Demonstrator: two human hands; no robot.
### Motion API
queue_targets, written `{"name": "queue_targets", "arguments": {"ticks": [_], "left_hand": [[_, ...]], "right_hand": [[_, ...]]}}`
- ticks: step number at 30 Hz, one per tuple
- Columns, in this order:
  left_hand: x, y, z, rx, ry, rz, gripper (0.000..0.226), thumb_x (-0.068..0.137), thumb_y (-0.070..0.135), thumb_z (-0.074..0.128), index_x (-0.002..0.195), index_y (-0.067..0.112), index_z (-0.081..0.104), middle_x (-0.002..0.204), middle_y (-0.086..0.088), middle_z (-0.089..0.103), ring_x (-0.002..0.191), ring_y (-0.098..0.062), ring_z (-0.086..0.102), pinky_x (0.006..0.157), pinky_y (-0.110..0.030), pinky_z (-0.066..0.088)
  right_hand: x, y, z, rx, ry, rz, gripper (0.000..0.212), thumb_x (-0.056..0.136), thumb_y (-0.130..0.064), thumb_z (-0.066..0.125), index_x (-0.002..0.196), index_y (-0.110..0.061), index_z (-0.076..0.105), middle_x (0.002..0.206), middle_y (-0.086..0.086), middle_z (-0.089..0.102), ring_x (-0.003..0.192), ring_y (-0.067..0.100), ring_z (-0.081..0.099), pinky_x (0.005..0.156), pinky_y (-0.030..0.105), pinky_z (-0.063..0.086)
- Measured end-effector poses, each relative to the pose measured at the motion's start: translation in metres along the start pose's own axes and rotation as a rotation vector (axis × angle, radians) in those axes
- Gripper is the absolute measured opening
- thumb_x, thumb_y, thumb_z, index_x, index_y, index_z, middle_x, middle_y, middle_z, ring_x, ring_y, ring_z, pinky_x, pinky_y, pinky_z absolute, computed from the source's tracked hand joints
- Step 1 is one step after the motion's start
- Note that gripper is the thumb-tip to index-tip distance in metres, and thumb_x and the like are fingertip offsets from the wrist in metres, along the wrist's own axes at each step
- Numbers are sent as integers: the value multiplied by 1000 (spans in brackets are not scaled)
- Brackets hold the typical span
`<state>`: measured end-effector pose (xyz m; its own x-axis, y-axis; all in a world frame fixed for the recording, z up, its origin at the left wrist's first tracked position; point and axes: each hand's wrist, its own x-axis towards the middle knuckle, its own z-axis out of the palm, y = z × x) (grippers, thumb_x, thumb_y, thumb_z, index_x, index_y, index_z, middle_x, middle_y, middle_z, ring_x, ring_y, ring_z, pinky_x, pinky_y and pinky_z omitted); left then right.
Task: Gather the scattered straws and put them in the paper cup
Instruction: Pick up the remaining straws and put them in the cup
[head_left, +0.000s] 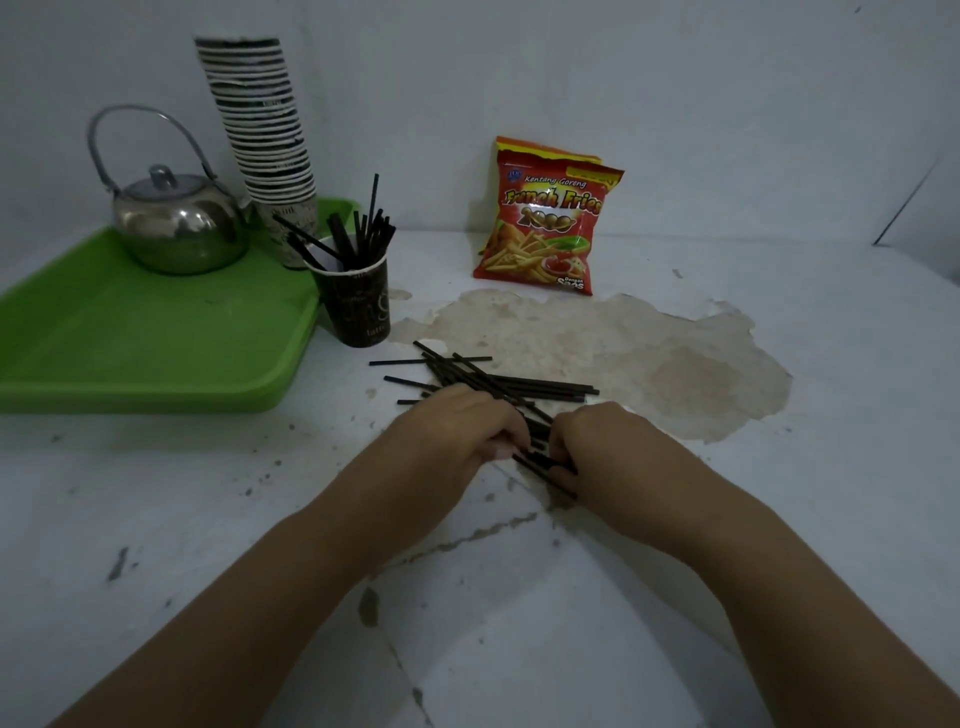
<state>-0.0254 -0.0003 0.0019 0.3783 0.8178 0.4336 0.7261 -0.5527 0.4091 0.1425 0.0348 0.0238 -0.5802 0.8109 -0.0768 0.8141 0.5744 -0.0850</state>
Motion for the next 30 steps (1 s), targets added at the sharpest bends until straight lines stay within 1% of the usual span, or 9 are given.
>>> {"name": "queue_targets", "arguments": {"ticks": [3, 5, 9, 13, 18, 22, 24, 26, 30], "left_hand": [[-2, -3, 0, 43, 29, -11, 35, 84, 17, 39, 101, 6, 68, 86, -12, 67, 83, -12, 48, 71, -24, 39], [-3, -4, -2, 64, 75, -41, 36, 86, 16, 37, 104, 8, 67, 88, -11, 64, 83, -12, 49, 70, -19, 40], [-1, -7, 1, 71, 178, -128, 34, 90, 18, 38, 107, 8, 65, 91, -4, 59, 80, -5, 47, 72, -3, 35], [10, -2, 17, 53, 184, -205, 26, 90, 5, 48, 110, 7, 64, 92, -1, 55, 81, 2, 39, 75, 2, 31], [15, -2, 30, 164, 86, -137, 28, 90, 14, 52, 113, 4, 64, 99, -10, 61, 91, -19, 51, 79, -11, 26], [12, -8, 31, 145, 49, -149, 27, 90, 21, 56, 112, 9, 64, 113, -8, 58, 98, -10, 44, 81, -6, 21], [13, -6, 28, 165, -6, -136, 20, 85, 16, 63, 103, 8, 69, 101, -9, 63, 90, -13, 50, 80, -12, 33], [11, -5, 25, 223, -49, -77, 18, 76, 12, 68, 94, 9, 73, 84, -9, 67, 78, -23, 58, 68, -28, 46], [10, -1, 19, 275, -49, -29, 13, 73, 14, 66, 83, 12, 74, 72, -7, 66, 69, -28, 59, 56, -38, 48]], "right_hand": [[0, 3, -7, 87, -58, 28, 15, 85, -18, 55, 90, -5, 62, 80, 8, 59, 57, 14, 46, 50, 23, 35], [-1, 6, -11, 165, -47, 35, 15, 86, -17, 55, 90, -4, 63, 77, 7, 58, 51, 9, 40, 45, 18, 30], [-5, 14, -20, 252, 7, 55, 10, 88, -17, 55, 90, -11, 62, 75, 0, 57, 56, 8, 45, 50, 16, 34], [-7, 24, -26, 347, 82, 94, 6, 90, -16, 54, 90, -16, 60, 75, -6, 57, 65, 8, 55, 57, 20, 45], [-8, 29, -30, 468, 162, 153, 6, 91, -14, 53, 91, -17, 58, 76, -3, 62, 67, 7, 62, 67, 28, 52], [-6, 24, -29, 515, 227, 172, 4, 90, -15, 54, 90, -17, 58, 79, 3, 65, 71, 19, 64, 71, 39, 54], [-5, 21, -28, 511, 249, 172, 4, 90, -16, 54, 90, -16, 59, 79, 6, 65, 73, 25, 64, 72, 43, 54], [-5, 20, -27, 498, 271, 158, 5, 90, -16, 54, 91, -16, 59, 79, 4, 64, 73, 25, 63, 71, 43, 54], [-3, 20, -24, 479, 293, 135, 5, 90, -17, 54, 91, -17, 59, 77, 0, 61, 74, 19, 61, 68, 34, 50]]}}
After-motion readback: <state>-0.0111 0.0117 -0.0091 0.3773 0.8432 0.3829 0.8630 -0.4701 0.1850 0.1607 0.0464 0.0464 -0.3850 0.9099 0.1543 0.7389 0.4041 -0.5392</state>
